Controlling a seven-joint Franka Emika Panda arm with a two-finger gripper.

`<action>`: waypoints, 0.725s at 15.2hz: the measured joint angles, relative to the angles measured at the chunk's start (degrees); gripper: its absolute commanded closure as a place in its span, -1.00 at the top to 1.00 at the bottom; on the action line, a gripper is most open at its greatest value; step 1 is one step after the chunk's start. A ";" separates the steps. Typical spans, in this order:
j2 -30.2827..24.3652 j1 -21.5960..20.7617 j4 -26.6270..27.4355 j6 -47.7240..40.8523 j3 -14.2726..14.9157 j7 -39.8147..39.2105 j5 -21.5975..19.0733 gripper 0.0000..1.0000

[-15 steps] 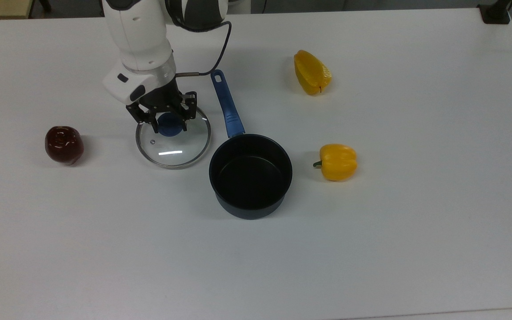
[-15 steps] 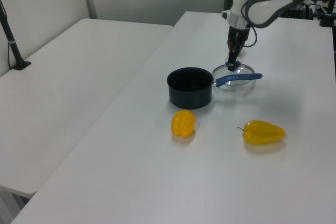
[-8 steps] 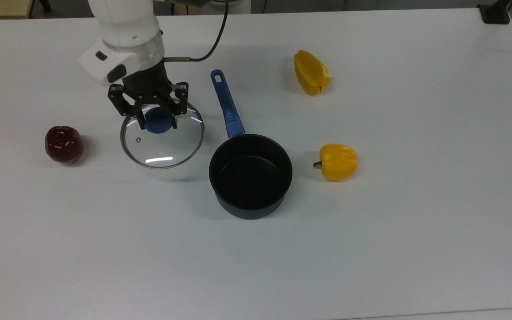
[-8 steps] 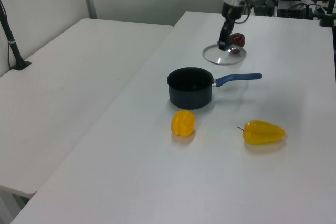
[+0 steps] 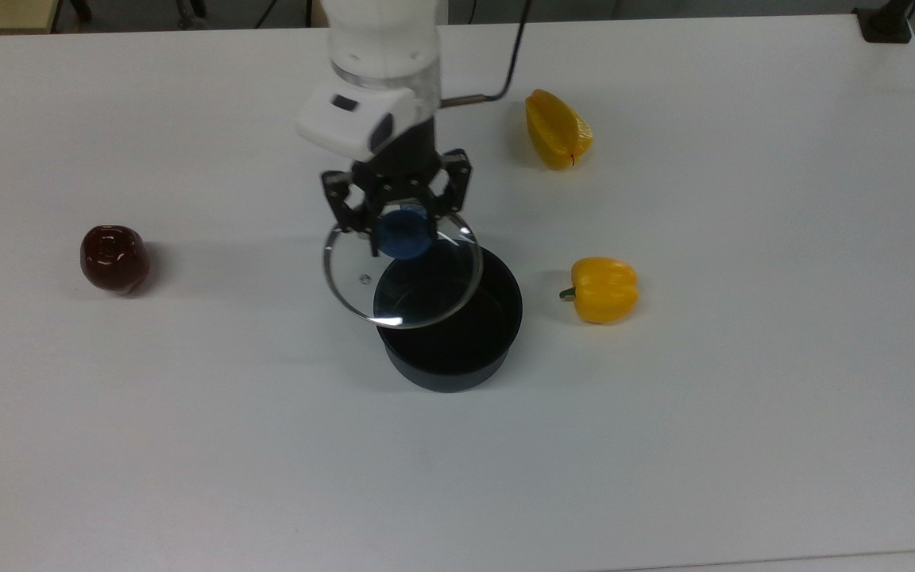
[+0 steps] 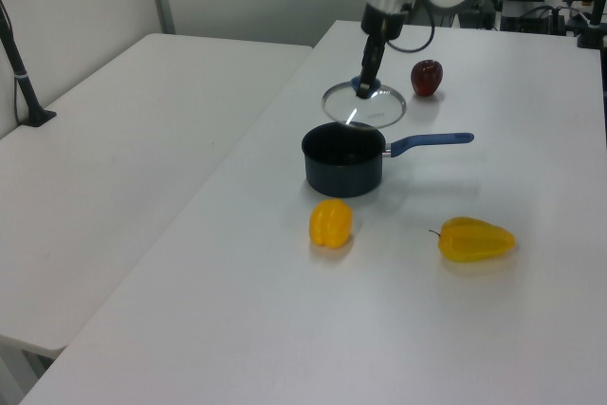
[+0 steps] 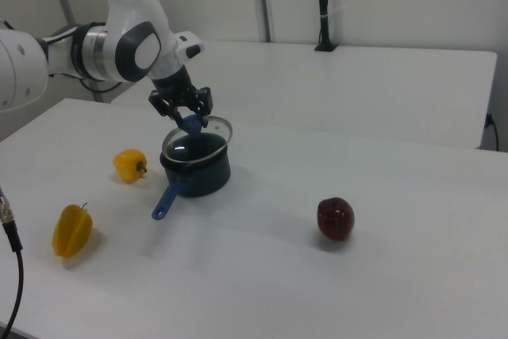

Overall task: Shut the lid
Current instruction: 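Lift the glass lid and carry it over the saucepan, then lower the glass lid onto the saucepan rim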

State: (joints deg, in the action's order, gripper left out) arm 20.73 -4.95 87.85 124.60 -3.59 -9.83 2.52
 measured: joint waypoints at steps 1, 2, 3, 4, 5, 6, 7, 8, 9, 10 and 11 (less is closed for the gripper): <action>1.28 -0.89 -1.01 0.00 -0.01 0.00 0.01 -0.17; 3.25 -1.83 -2.68 0.00 -0.02 0.00 0.02 -0.17; 4.90 -2.28 -4.07 0.00 -0.01 0.00 0.03 -0.17; 6.10 -2.42 -5.03 0.22 -0.01 0.00 0.03 -0.17; 6.65 -2.42 -5.38 0.93 -0.01 0.00 0.03 -0.17; 6.97 -2.41 -5.51 1.77 -0.01 0.00 0.03 -0.16; 7.24 -2.42 -5.56 2.27 -0.01 0.00 0.03 -0.16; 7.44 -2.42 -5.58 2.38 -0.01 0.01 0.03 -0.16; 7.57 -2.42 -5.58 2.39 -0.01 0.02 0.03 -0.16; 7.65 -2.42 -5.58 2.39 -0.01 0.02 0.02 -0.14; 7.69 -2.42 -5.58 2.39 -0.01 0.03 0.02 -0.14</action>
State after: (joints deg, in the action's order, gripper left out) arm 28.42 -7.37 82.27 126.99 -3.60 -9.81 2.54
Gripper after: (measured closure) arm 0.392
